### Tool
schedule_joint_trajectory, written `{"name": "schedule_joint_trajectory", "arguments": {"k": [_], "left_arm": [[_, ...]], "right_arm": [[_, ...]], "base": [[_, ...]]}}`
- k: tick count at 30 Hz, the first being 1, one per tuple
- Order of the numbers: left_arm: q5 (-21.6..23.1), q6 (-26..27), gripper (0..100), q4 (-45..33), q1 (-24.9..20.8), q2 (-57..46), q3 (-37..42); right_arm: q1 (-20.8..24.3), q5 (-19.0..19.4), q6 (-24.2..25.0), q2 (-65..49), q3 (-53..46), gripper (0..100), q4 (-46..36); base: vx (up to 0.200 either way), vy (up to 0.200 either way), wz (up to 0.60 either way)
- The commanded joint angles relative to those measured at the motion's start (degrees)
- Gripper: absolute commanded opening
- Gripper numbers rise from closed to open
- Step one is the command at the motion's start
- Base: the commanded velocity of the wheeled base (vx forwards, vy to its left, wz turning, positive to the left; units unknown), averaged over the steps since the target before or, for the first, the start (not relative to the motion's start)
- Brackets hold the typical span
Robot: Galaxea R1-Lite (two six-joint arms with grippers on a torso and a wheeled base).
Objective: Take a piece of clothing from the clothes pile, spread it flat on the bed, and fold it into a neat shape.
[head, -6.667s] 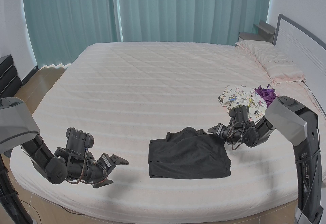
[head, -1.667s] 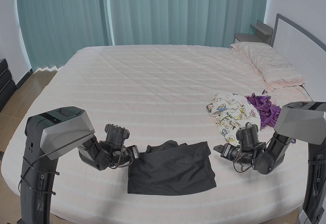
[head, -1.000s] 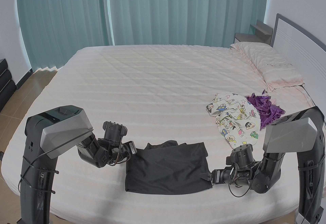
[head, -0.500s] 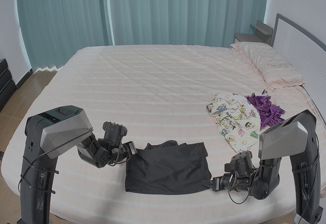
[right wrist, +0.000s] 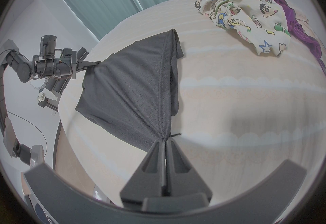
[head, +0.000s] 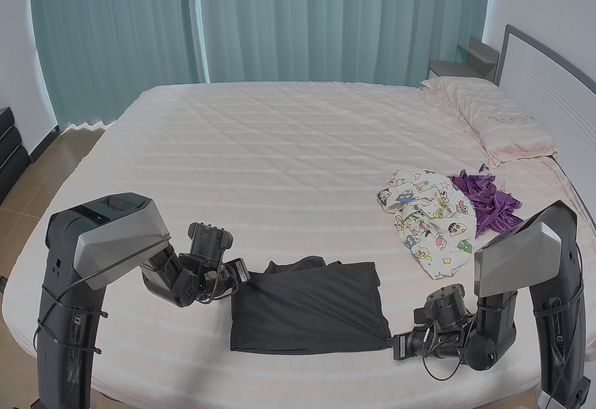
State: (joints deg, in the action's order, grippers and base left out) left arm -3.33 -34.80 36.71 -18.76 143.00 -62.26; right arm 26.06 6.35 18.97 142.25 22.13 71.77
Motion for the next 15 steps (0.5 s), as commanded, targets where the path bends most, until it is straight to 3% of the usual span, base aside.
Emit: {"name": "schedule_joint_trajectory", "arguments": {"k": [1, 8, 9, 10, 11, 15], "left_arm": [[-0.36, 0.0, 0, -0.06, 0.04, 0.0, 0.03], [-0.36, -0.09, 0, -0.23, 0.04, 0.09, 0.12], [-0.36, -0.09, 0, -0.23, 0.04, 0.09, 0.12], [-0.19, -0.44, 0, -0.41, 0.04, -0.26, 0.38], [-0.19, -0.88, 100, -0.23, -0.05, -0.26, 0.38], [-0.19, -3.08, 100, -0.14, 0.04, -0.35, 0.38]], "right_arm": [[0.04, -0.02, -0.07, -0.66, -1.56, 0, 0.13], [-0.05, 0.06, -0.07, -0.57, -1.47, 0, 0.13], [-0.05, 0.06, -0.07, -0.57, -1.47, 100, 0.13], [-0.05, -0.02, -0.07, -0.48, -1.38, 100, 0.13], [-0.05, 0.06, -0.07, -0.57, -1.3, 100, 0.22], [-1.1, 0.24, 0.46, -2.51, 0.64, 100, 3.47]], "base": [[0.0, 0.0, 0.0], [0.0, 0.0, 0.0], [0.0, 0.0, 0.0], [0.0, 0.0, 0.0], [0.0, 0.0, 0.0], [0.0, 0.0, 0.0]]}}
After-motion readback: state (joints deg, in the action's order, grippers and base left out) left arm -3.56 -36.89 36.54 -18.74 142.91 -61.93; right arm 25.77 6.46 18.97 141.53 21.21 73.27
